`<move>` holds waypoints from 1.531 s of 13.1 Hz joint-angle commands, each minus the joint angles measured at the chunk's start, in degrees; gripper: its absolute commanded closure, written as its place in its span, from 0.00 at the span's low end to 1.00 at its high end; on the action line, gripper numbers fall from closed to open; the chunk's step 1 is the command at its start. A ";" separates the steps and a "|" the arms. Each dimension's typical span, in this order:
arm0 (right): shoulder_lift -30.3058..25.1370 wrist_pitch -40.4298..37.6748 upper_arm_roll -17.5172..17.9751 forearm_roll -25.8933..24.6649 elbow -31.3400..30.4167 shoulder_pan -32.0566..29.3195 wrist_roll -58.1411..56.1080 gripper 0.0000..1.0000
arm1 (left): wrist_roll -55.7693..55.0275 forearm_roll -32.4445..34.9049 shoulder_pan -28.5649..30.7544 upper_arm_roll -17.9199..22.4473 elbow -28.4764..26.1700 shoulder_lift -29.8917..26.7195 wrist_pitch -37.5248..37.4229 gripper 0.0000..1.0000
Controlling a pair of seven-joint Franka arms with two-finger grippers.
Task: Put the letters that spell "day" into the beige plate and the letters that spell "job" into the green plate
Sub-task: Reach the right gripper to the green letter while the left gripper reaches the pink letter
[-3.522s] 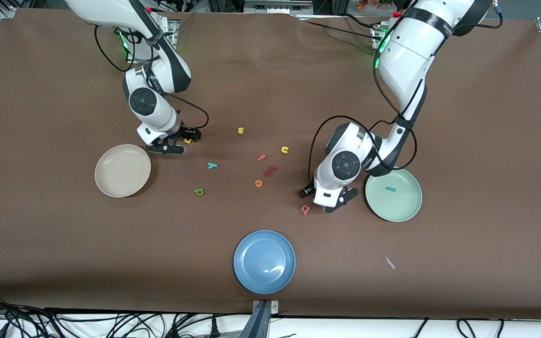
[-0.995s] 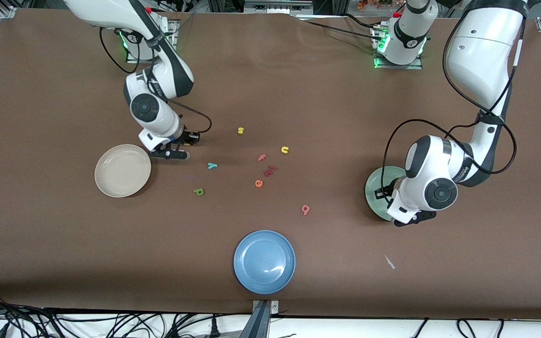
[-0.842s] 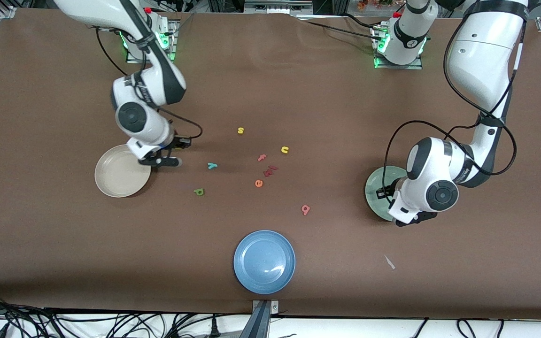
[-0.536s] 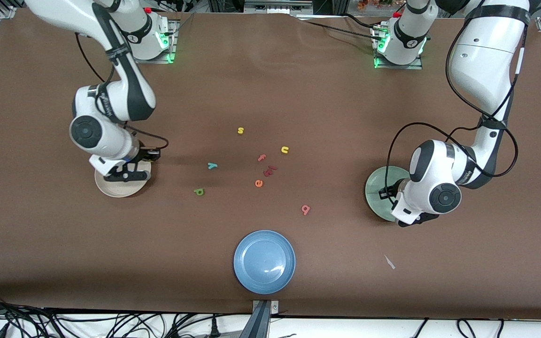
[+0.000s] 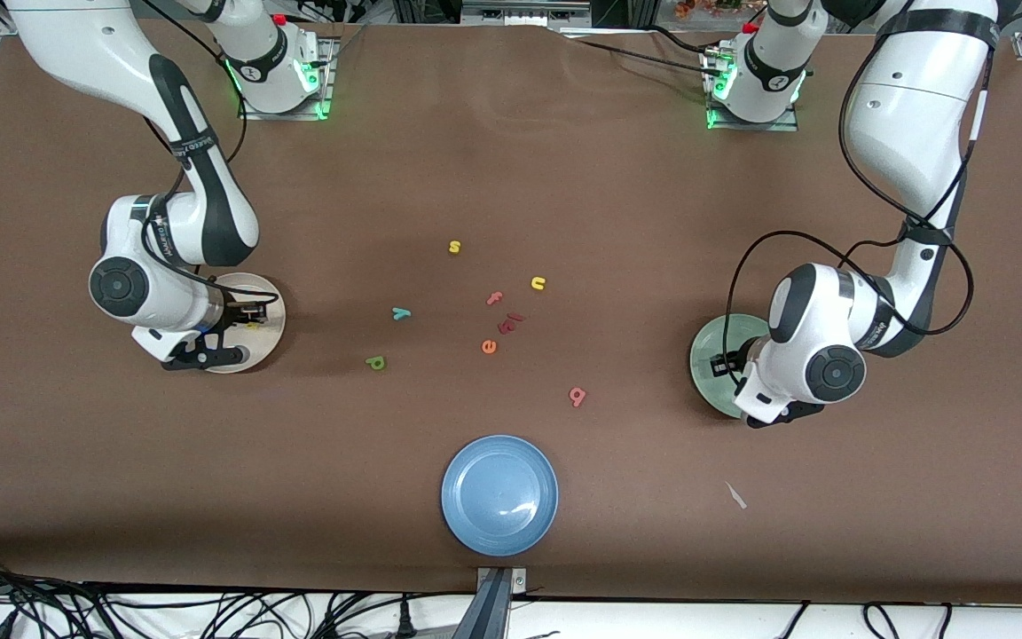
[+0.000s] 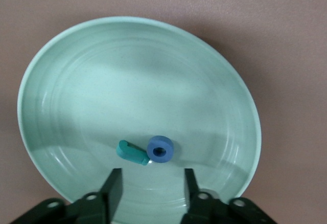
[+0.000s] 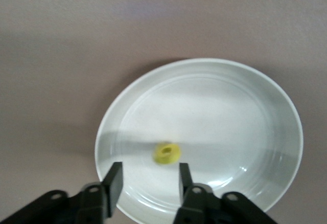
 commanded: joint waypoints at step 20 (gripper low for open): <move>18.11 0.12 7.50 0.45 22.35 9.63 20.52 0.00 | 0.81 0.78 -5.22 -0.21 7.82 -0.38 -0.07 0.00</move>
